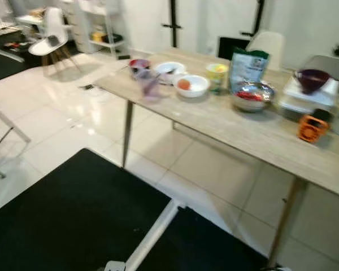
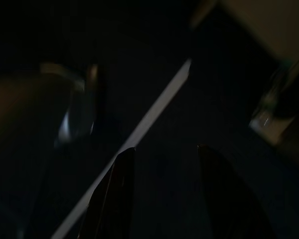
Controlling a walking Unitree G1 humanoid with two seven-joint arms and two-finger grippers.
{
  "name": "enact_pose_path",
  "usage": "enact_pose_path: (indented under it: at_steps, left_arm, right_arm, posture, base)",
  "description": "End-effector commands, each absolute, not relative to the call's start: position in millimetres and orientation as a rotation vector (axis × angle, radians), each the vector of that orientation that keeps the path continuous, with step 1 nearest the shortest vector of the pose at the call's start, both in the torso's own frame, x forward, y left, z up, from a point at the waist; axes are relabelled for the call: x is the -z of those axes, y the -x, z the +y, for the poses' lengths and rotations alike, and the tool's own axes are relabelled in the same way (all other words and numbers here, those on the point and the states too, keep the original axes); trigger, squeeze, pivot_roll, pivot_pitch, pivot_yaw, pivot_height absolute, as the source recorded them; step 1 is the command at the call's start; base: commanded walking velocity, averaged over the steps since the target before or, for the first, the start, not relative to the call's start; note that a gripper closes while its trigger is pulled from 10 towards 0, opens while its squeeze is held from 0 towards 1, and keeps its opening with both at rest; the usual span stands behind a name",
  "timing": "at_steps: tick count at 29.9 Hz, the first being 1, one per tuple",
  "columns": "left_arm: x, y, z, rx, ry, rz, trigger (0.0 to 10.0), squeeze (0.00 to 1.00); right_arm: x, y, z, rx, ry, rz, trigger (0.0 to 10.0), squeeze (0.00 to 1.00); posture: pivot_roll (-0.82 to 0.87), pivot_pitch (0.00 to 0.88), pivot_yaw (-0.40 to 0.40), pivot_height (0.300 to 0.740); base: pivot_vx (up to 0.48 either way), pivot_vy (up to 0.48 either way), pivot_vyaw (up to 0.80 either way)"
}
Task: Restocking fridge
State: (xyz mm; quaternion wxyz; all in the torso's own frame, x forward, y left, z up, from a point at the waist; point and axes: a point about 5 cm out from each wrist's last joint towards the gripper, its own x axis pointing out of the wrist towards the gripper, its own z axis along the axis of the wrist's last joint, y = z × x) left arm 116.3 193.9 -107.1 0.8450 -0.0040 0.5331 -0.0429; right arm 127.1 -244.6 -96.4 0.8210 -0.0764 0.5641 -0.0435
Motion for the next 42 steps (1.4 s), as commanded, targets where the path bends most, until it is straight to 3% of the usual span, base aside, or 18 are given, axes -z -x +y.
enact_pose_path:
  at_steps: [1, 32, 36, 39, 42]
  left_arm:
    - [110, -107, 193, 0.099, 0.009, 1.166, 10.0, 0.0]
    - [112, -97, 197, 0.086, -0.013, 1.175, 10.0, 0.0]
    - [114, -88, 198, 0.089, -0.021, 1.193, 10.0, 0.0]
    - [117, -62, 202, 0.098, -0.032, 1.239, 10.0, 0.0]
    - [118, -57, 203, 0.099, -0.032, 1.245, 10.0, 0.0]
  right_arm:
    - [100, -120, -238, 0.085, 0.139, 1.223, 10.0, 0.0]
    - [102, -112, -242, 0.065, 0.168, 1.24, 10.0, 0.0]
    - [103, -106, -243, 0.066, 0.17, 1.25, 10.0, 0.0]
    - [105, -87, -249, 0.083, 0.163, 1.267, 10.0, 0.0]
    - [106, -85, -250, 0.089, 0.159, 1.267, 10.0, 0.0]
  posture:
    - [-0.02, 0.0, 0.021, 0.74]
    - [-0.03, 0.0, 0.017, 0.74]
    - [-0.03, 0.03, 0.019, 0.74]
    - [-0.04, 0.115, 0.047, 0.74]
    - [-0.04, 0.115, 0.047, 0.74]
  base:
    - [0.311, 0.0, 0.0]
    - [0.266, 0.0, 0.0]
    - [0.0, 0.0, 0.0]
    - [0.0, 0.0, 0.0]
    - [0.0, 0.0, 0.0]
